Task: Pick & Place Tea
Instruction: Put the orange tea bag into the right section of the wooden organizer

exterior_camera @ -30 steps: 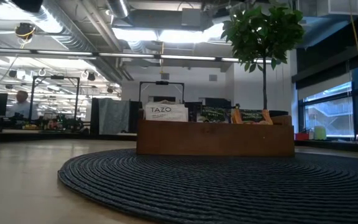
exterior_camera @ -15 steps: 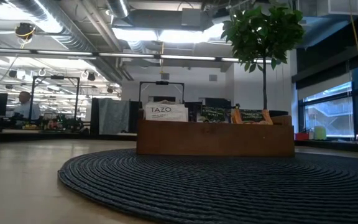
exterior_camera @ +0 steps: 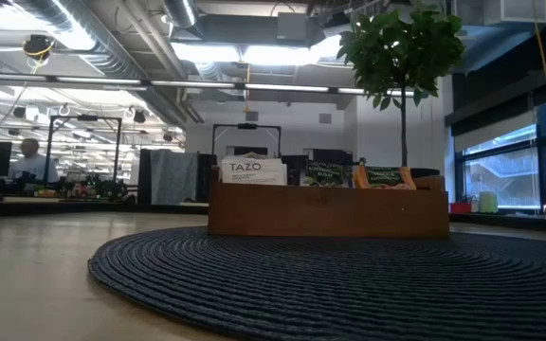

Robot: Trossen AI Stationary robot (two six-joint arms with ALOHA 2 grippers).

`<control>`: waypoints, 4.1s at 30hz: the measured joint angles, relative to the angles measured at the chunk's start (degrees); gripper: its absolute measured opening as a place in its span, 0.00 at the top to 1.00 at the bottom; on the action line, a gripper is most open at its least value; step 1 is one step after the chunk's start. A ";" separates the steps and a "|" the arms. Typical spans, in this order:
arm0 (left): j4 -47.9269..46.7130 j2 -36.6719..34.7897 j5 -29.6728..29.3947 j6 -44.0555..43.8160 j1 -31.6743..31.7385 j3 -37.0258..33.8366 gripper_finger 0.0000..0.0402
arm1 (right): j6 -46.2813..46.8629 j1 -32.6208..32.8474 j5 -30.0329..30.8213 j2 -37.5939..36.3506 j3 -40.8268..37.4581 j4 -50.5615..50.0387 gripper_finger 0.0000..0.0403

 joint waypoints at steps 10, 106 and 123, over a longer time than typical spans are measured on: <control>-0.09 0.00 0.11 -0.08 -0.57 0.00 0.97 | 0.29 -0.02 -0.17 0.00 0.00 0.25 0.97; 36.56 17.68 8.70 -114.09 24.65 -0.02 0.89 | -40.16 4.04 43.96 -21.75 -59.19 88.99 0.99; 39.10 17.68 8.79 -114.01 24.65 -0.02 0.99 | -38.63 4.04 44.01 -21.75 -59.19 87.56 0.97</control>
